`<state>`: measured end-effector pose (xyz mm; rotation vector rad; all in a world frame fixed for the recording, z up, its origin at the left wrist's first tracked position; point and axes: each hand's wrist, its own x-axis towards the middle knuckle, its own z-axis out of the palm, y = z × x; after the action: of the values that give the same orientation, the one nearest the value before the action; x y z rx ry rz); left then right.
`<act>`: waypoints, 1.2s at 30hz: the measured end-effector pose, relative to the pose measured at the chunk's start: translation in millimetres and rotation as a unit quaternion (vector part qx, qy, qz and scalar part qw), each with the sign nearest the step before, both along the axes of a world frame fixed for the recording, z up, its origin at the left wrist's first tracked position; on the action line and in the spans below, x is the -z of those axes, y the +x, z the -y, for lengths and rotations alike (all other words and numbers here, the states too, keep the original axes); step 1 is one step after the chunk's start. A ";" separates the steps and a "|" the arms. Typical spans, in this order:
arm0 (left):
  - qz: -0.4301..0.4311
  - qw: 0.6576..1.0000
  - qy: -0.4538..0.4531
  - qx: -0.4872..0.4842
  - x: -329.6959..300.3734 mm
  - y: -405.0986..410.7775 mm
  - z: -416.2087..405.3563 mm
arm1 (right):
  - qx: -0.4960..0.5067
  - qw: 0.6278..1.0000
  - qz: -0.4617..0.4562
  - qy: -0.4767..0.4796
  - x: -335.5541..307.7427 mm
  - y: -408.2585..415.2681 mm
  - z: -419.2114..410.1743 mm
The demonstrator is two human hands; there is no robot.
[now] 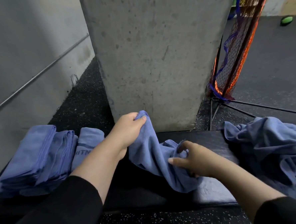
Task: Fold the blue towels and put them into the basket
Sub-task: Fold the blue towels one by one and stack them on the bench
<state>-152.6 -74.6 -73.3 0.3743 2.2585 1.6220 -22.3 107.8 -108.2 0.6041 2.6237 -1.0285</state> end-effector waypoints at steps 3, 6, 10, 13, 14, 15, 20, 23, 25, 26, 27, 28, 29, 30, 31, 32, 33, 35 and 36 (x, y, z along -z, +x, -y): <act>-0.008 1.000 -0.004 0.002 0.7 -1.5 -3.4 | -0.013 0.997 -0.020 0.071 -4.3 -4.1 10.8; -0.018 1.000 -0.012 0.009 -0.9 -2.1 -4.5 | -0.042 0.990 0.025 0.129 5.9 -2.1 16.9; -0.040 0.999 0.009 -0.004 -3.6 0.4 -6.5 | -0.013 0.986 -0.057 0.159 13.7 -13.2 8.4; 0.004 0.981 0.177 -0.075 -12.8 -8.6 -7.1 | 0.125 0.954 -0.272 -0.003 -15.2 -28.5 -16.9; 0.042 0.972 0.218 -0.082 -13.8 -12.9 -5.3 | 0.187 0.924 -0.325 -0.081 -25.5 -31.4 -26.5; 0.079 0.968 0.224 -0.078 -11.5 -14.9 -3.4 | 0.229 0.896 -0.344 -0.162 -30.3 -32.0 -35.0; 0.188 0.981 -0.042 -0.017 39.2 0.6 -4.8 | 0.135 0.953 -0.144 -0.230 13.4 -22.4 -36.0; 0.121 0.981 -0.152 0.026 56.9 1.7 -8.5 | 0.081 0.987 -0.079 -0.116 30.1 -22.8 -33.1; 0.073 0.983 -0.169 0.002 58.8 -0.9 -8.8 | 0.082 0.993 -0.078 -0.023 30.7 -25.3 -38.8; 0.055 0.986 -0.156 -0.020 59.5 -2.1 -9.5 | 0.079 0.993 -0.088 0.005 29.1 -25.7 -39.6; 0.050 0.990 -0.124 -0.051 59.1 -2.8 -10.0 | 0.088 0.990 -0.110 0.001 28.7 -26.2 -41.4; 0.059 0.991 -0.077 -0.094 57.1 -3.0 -11.2 | 0.118 0.982 -0.147 -0.030 27.5 -27.4 -42.5; 0.075 0.987 -0.023 -0.140 54.1 -3.6 -11.9 | 0.171 0.961 -0.191 -0.100 28.0 -29.2 -46.2; 0.092 0.981 0.011 -0.169 51.3 -4.0 -12.8 | 0.229 0.925 -0.237 -0.192 22.2 -29.7 -48.6; 0.106 0.979 0.022 -0.172 49.9 -3.1 -13.0 | 0.261 0.888 -0.259 -0.278 17.5 -28.9 -51.5; 0.130 0.980 0.008 -0.151 51.8 -1.5 -12.6 | 0.263 0.868 -0.257 -0.333 16.3 -26.9 -55.0; 0.170 0.978 -0.019 -0.116 55.1 3.3 -11.8 | 0.239 0.882 -0.228 -0.336 17.8 -23.5 -57.7; 0.201 0.975 -0.070 -0.067 64.4 10.8 -12.7 | 0.135 0.958 -0.120 -0.224 24.8 -14.4 -56.0; 0.189 0.977 -0.063 -0.071 65.1 12.1 -13.9 | 0.100 0.978 -0.091 -0.156 27.3 -12.0 -54.3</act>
<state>-140.5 -60.7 -138.4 -0.1236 2.1156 1.4589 -34.3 162.2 -135.5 0.7384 2.5062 -1.5886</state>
